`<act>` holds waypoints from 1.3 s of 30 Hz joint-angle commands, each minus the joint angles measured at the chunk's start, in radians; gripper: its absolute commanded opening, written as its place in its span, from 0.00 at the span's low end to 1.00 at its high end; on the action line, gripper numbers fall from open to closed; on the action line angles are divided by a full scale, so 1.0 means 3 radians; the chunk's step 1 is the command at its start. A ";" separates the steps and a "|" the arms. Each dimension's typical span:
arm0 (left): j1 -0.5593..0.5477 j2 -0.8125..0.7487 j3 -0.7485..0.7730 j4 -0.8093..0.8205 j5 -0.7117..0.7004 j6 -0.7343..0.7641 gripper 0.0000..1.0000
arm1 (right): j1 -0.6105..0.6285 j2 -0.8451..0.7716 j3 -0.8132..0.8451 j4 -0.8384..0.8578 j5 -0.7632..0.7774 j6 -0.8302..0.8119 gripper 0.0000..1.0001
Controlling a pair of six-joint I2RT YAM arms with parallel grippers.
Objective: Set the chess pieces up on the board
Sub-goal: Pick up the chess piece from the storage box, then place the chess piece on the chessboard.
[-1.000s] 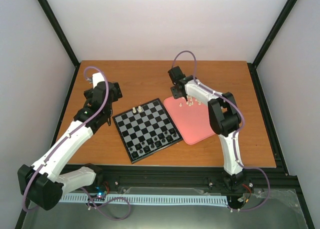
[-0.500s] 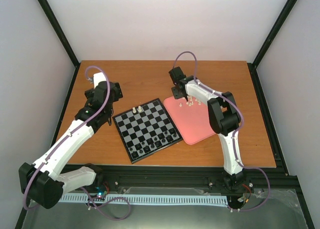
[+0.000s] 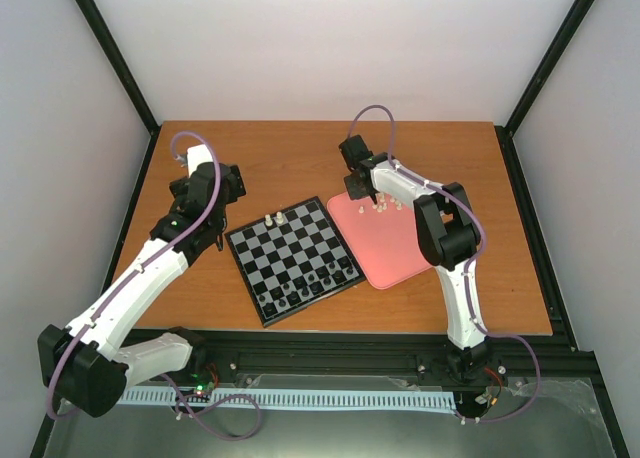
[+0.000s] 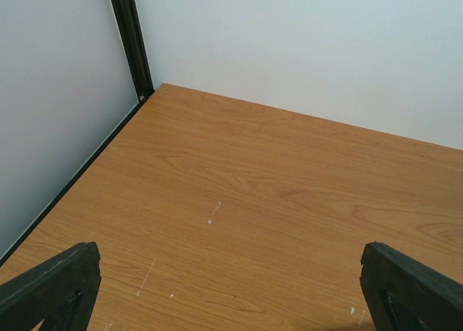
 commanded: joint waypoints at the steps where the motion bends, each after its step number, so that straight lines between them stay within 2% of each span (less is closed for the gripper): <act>1: 0.0024 -0.0001 0.0138 0.0047 -0.0014 -0.0045 1.00 | -0.0043 0.0051 -0.0036 -0.0014 0.0086 0.0034 0.24; 6: 0.0024 -0.0005 0.0138 0.0050 -0.0012 -0.0045 1.00 | -0.0046 0.0051 -0.0032 -0.0032 0.0100 0.0039 0.18; 14: 0.0024 0.0003 0.0143 0.0044 -0.0013 -0.0045 1.00 | -0.0056 0.0051 -0.0034 -0.0057 0.0133 0.0053 0.03; 19: 0.0022 0.0010 0.0148 0.0044 -0.0016 -0.0045 1.00 | -0.0056 -0.0076 -0.0068 -0.0078 0.0057 0.0060 0.03; 25: 0.0024 0.0015 0.0153 0.0044 -0.0016 -0.0047 1.00 | -0.0014 -0.0464 -0.0258 0.0081 -0.0396 -0.0003 0.03; 29: 0.0024 0.0009 0.0149 0.0040 -0.0017 -0.0050 1.00 | 0.0133 -0.0589 -0.0242 0.0097 -0.0488 -0.0045 0.03; 33: 0.0024 -0.0012 0.0139 0.0034 -0.0022 -0.0050 1.00 | 0.0346 -0.0553 -0.0091 0.0067 -0.0527 -0.0077 0.03; 39: 0.0024 -0.0068 0.0125 0.0026 -0.0014 -0.0055 1.00 | 0.0633 -0.0176 0.0439 -0.0112 -0.0655 -0.0136 0.03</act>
